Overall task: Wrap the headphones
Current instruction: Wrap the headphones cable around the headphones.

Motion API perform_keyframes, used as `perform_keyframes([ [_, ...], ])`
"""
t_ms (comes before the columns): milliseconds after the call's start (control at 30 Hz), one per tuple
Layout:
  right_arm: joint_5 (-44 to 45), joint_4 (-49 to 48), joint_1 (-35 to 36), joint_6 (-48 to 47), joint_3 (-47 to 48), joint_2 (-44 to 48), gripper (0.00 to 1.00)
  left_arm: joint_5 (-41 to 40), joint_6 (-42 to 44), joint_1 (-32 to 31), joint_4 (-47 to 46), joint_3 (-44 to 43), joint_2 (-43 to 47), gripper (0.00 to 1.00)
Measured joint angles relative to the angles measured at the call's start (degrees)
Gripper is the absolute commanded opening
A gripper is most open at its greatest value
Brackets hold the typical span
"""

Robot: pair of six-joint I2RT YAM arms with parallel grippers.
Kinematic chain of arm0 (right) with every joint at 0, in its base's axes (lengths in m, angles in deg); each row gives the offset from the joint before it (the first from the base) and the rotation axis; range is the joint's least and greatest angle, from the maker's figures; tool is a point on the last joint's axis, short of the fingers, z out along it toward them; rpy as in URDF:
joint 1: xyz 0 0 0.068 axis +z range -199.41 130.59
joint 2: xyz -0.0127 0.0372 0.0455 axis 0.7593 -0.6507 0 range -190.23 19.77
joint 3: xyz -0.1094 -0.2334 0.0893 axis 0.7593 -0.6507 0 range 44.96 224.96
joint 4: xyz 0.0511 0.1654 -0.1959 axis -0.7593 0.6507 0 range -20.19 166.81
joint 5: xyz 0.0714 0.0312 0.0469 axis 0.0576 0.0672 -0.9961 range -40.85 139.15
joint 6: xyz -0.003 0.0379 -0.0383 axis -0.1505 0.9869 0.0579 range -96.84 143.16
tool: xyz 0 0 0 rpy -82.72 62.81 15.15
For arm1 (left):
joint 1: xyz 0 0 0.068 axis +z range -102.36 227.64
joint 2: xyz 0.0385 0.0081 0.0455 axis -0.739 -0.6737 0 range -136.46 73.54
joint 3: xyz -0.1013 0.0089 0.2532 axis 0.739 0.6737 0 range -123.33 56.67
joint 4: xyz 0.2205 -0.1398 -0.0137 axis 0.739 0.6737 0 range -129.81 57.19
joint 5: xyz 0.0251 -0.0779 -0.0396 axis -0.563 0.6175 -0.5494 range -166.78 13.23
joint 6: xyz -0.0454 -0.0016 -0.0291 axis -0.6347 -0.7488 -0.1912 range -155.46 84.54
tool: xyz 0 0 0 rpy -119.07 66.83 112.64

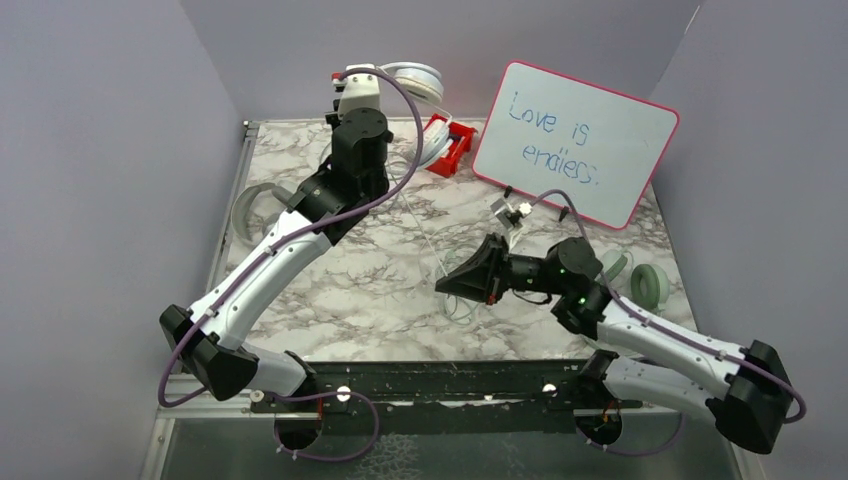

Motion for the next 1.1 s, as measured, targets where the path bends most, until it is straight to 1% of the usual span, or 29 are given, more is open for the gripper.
perform_keyframes([
  [100,1.2,9.4,0.0,-4.5,4.5,4.0,0.01,1.3,1.3,0.3,-0.9,1.6,0.1,0.0],
  [233,1.4,21.9,0.1,-9.8,12.9,4.4,0.01,3.8,3.8,0.5,-2.0,5.3,0.5,0.0],
  [433,3.2,45.5,0.6,-20.4,30.2,-0.8,0.01,9.9,7.6,1.1,-2.4,10.6,1.9,0.0],
  [467,4.2,51.0,0.7,-23.2,34.4,-2.3,0.01,10.9,8.2,1.2,-2.3,11.2,2.2,0.0],
  [600,9.4,65.9,0.8,-30.6,47.1,-6.8,0.01,15.3,11.2,1.4,-1.8,13.7,4.0,0.0],
  [733,14.8,76.4,0.8,-36.9,54.2,-8.4,0.0,19.8,12.9,1.3,-1.7,17.1,7.6,0.0],
  [833,18.1,81.8,0.9,-40.8,58.4,-9.8,0.0,22.7,13.7,1.0,-1.3,18.0,9.3,0.0],
  [967,24.3,86.6,1.0,-46.1,62.8,-12.0,0.0,25.9,14.4,0.0,-0.5,19.5,11.2,0.0],
  [1100,29.8,88.8,1.1,-51.1,63.6,-13.7,0.01,29.1,15.0,-1.2,2.8,20.5,12.7,0.0],
])
